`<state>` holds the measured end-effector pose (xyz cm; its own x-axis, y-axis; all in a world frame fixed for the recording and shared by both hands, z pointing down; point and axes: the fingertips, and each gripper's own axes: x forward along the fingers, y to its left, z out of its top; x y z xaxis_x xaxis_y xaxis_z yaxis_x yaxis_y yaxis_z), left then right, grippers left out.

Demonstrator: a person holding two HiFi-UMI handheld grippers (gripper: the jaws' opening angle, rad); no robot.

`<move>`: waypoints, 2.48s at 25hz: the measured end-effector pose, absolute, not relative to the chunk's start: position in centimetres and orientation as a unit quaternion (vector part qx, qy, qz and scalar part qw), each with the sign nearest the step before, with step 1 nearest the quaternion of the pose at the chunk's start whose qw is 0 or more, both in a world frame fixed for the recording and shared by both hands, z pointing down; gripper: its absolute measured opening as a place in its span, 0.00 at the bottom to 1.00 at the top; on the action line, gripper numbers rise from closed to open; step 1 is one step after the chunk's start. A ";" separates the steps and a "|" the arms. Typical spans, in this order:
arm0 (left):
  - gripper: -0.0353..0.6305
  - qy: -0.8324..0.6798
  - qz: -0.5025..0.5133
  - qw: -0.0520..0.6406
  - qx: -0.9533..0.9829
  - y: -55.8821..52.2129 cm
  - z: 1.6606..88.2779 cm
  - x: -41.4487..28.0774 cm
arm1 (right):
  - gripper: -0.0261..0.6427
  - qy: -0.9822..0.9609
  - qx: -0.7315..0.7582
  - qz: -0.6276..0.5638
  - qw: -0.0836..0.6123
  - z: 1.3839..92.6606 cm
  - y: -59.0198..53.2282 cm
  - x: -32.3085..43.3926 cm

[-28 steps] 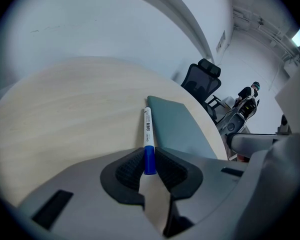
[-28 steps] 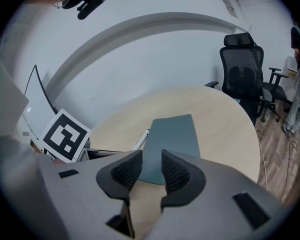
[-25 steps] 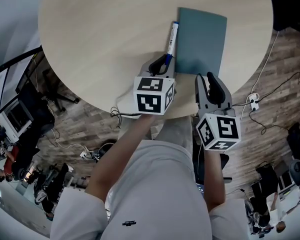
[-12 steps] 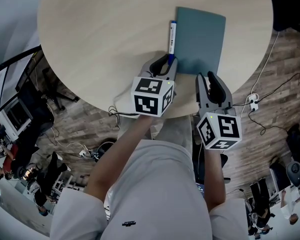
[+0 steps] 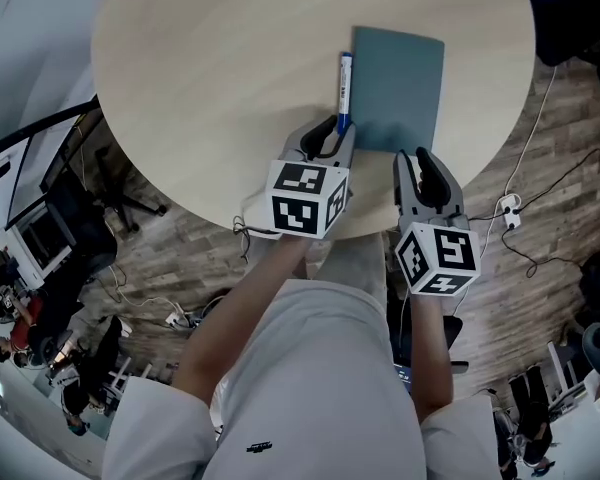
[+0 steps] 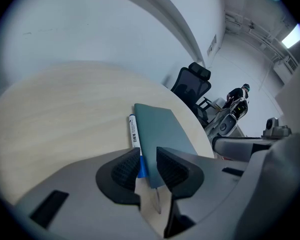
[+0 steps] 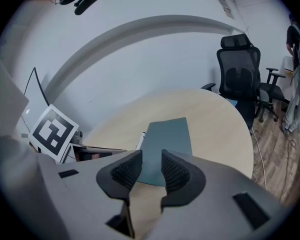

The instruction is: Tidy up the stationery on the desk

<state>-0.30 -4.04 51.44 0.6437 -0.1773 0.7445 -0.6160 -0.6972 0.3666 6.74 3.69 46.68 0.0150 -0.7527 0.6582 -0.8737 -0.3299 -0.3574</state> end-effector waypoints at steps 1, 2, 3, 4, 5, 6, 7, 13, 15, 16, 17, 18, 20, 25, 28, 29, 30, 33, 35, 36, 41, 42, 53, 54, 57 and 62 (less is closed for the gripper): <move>0.19 -0.231 0.351 0.309 0.853 -4.0 51.0 -0.4 | 0.25 -0.573 0.710 0.402 0.075 46.3 3.9 6.6; 0.19 -0.228 0.349 0.307 0.856 -3.9 50.5 -0.6 | 0.25 -0.572 0.713 0.399 0.074 45.9 4.1 6.4; 0.19 -0.224 0.348 0.304 0.858 -3.8 50.0 -0.7 | 0.25 -0.570 0.715 0.397 0.073 45.5 4.2 6.3; 0.19 -0.221 0.347 0.303 0.860 -3.6 49.5 -0.7 | 0.25 -0.568 0.718 0.396 0.072 45.1 4.4 6.2; 0.19 -0.217 0.346 0.301 0.862 -3.4 49.0 -0.8 | 0.25 -0.566 0.721 0.394 0.071 44.6 4.6 6.2; 0.19 -0.214 0.345 0.300 0.863 -3.2 48.4 -0.9 | 0.25 -0.563 0.724 0.392 0.070 44.1 4.8 6.1; 0.19 -0.211 0.343 0.299 0.865 -3.0 47.8 -1.2 | 0.25 -0.561 0.727 0.390 0.069 43.5 4.9 5.9; 0.19 -0.185 0.328 0.281 0.883 -1.0 42.1 -4.3 | 0.25 -0.550 0.748 0.368 0.062 38.9 6.1 3.1; 0.19 -0.176 0.320 0.276 0.889 0.3 39.7 -6.1 | 0.25 -0.550 0.753 0.356 0.063 36.9 6.8 1.5; 0.19 -0.172 0.316 0.271 0.893 1.1 38.4 -7.3 | 0.25 -0.551 0.756 0.348 0.061 35.8 7.3 0.5; 0.19 -0.169 0.311 0.267 0.897 2.1 37.0 -8.4 | 0.25 -0.553 0.759 0.339 0.060 34.5 8.0 -0.5; 0.19 -0.165 0.304 0.263 0.901 3.1 35.5 -9.7 | 0.25 -0.555 0.762 0.330 0.058 33.2 8.7 -1.4; 0.19 -0.158 0.290 0.258 0.908 5.0 32.9 -11.9 | 0.25 -0.556 0.768 0.312 0.056 30.7 10.2 -3.2; 0.15 -0.133 0.270 0.258 0.918 7.3 28.6 -16.0 | 0.19 -0.541 0.787 0.290 0.061 27.0 12.9 -6.5; 0.13 -0.121 0.254 0.250 0.926 8.8 26.0 -18.1 | 0.16 -0.538 0.793 0.279 0.068 25.1 15.1 -9.0; 0.12 -0.118 0.249 0.246 0.929 9.5 25.2 -18.8 | 0.15 -0.538 0.794 0.275 0.070 24.6 16.0 -9.9; 0.12 -0.114 0.244 0.240 0.933 10.2 24.5 -19.3 | 0.15 -0.537 0.796 0.269 0.074 24.1 16.9 -10.6; 0.10 -0.108 0.224 0.224 0.942 11.3 22.6 -20.5 | 0.12 -0.530 0.809 0.240 0.087 22.6 18.8 -12.5; 0.10 -0.102 0.217 0.221 0.945 12.0 21.6 -22.0 | 0.12 -0.529 0.812 0.232 0.090 21.8 19.8 -14.8; 0.10 -0.100 0.214 0.217 0.947 12.4 21.0 -22.7 | 0.12 -0.530 0.812 0.230 0.088 21.3 20.3 -15.9; 0.09 -0.091 0.183 0.165 0.965 15.1 17.9 -25.0 | 0.10 -0.536 0.814 0.209 0.083 19.2 22.6 -19.4; 0.09 -0.090 0.179 0.150 0.968 15.6 17.3 -25.6 | 0.10 -0.537 0.814 0.206 0.081 18.8 22.8 -20.0; 0.09 -0.077 0.162 0.120 0.977 18.3 14.9 -27.0 | 0.09 -0.560 0.803 0.196 0.058 15.9 22.7 -23.0; 0.09 -0.073 0.162 0.116 0.977 18.5 14.7 -26.8 | 0.09 -0.561 0.803 0.195 0.059 16.0 22.6 -23.1; 0.09 -0.065 0.159 0.100 0.980 18.9 14.2 -26.5 | 0.09 -0.562 0.802 0.192 0.061 16.0 22.6 -23.4; 0.09 -0.075 0.170 0.099 0.978 18.8 14.5 -27.3 | 0.09 -0.554 0.806 0.203 0.051 16.3 23.1 -23.6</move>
